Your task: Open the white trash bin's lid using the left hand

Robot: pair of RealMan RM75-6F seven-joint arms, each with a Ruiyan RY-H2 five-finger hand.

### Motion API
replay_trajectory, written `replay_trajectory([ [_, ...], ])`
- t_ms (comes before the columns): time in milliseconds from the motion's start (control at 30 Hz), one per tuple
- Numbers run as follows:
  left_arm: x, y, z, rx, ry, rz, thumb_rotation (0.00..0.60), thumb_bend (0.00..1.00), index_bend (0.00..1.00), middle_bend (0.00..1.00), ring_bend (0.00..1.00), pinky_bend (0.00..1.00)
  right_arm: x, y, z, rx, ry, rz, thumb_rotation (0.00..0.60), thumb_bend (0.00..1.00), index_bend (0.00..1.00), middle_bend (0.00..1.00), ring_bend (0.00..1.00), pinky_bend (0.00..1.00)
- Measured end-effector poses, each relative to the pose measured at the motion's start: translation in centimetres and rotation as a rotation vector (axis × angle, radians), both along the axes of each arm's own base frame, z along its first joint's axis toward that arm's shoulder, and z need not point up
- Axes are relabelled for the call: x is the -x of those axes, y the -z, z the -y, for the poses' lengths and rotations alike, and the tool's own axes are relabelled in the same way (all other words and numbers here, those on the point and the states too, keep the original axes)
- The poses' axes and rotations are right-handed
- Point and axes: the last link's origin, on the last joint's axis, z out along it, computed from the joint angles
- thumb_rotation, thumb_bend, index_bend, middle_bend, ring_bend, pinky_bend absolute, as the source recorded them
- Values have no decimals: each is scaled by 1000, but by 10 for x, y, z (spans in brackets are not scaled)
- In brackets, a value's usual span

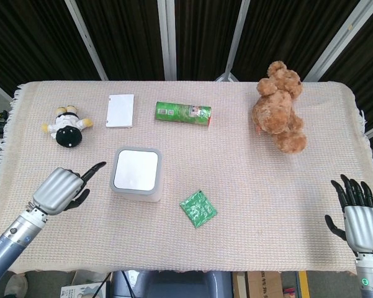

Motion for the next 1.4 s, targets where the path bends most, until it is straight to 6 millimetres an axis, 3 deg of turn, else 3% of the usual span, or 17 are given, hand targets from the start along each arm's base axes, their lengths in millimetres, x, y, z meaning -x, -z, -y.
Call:
replay_trajectory([
  [467,-33,28,11,198,49,50,600,671,131,837,730,707,0,-2,0,13,-3,8,600,292,149,82,83,0],
  [1400,-28,31,4,200,-61,-60,600,671,192,852,746,710,0,-3,1,11,-7,15,600,292,149,82,89,0],
])
